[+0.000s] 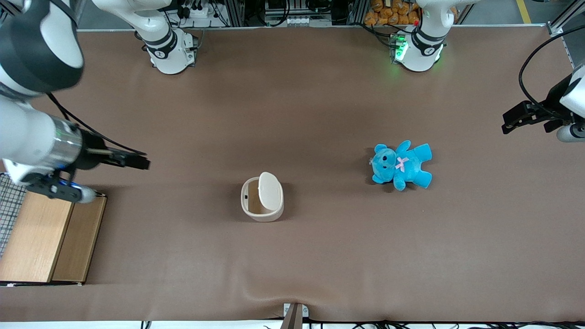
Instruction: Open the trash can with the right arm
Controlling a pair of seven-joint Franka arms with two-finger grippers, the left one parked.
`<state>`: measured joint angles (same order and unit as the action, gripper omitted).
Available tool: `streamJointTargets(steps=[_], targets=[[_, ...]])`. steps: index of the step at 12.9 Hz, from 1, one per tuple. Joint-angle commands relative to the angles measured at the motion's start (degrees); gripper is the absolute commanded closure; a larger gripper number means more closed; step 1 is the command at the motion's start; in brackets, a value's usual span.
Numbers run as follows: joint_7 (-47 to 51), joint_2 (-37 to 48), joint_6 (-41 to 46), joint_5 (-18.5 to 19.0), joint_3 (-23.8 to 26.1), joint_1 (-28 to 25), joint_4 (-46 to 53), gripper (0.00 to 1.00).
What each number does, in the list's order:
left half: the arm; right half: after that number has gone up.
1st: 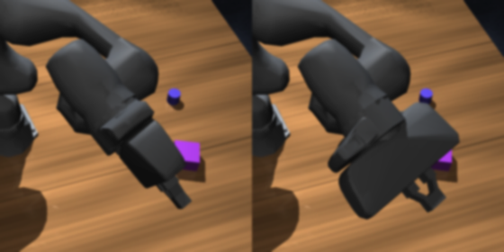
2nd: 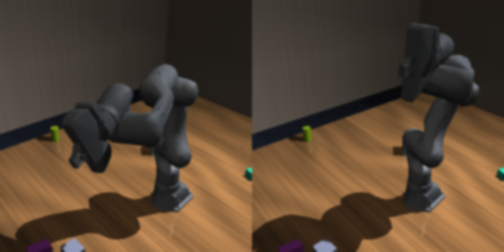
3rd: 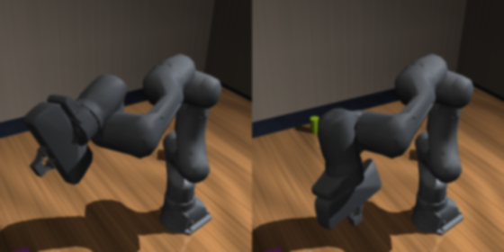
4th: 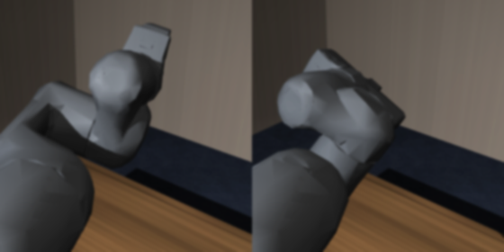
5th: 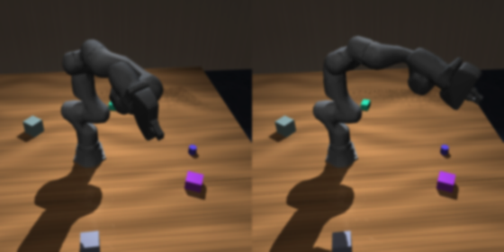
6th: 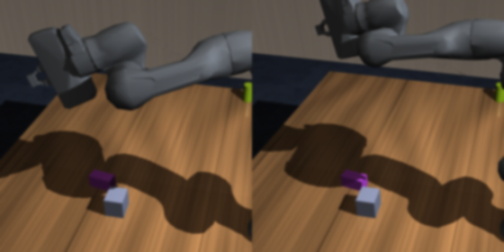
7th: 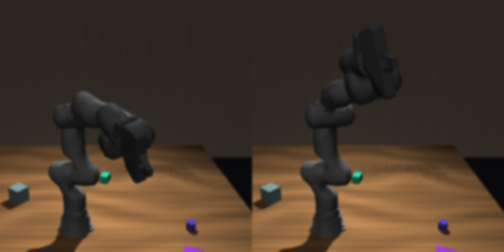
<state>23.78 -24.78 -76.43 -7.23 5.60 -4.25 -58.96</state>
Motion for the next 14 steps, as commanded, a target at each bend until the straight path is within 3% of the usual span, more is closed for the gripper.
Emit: streamJointTargets(steps=[1,3,6,10,14], targets=[[-5.0,6.3,1.5,2.6,0.0,2.6,-3.8,0.00],[-5.4,12.0,1.3,5.7,0.0,2.6,-8.9,0.00],[-9.3,18.4,0.1,5.9,-0.7,4.2,-16.8,0.00],[-12.3,29.9,-9.5,5.8,-3.4,3.9,-33.7,0.00],[-14.4,26.9,-10.0,6.3,-6.5,4.2,-29.9,0.00]])
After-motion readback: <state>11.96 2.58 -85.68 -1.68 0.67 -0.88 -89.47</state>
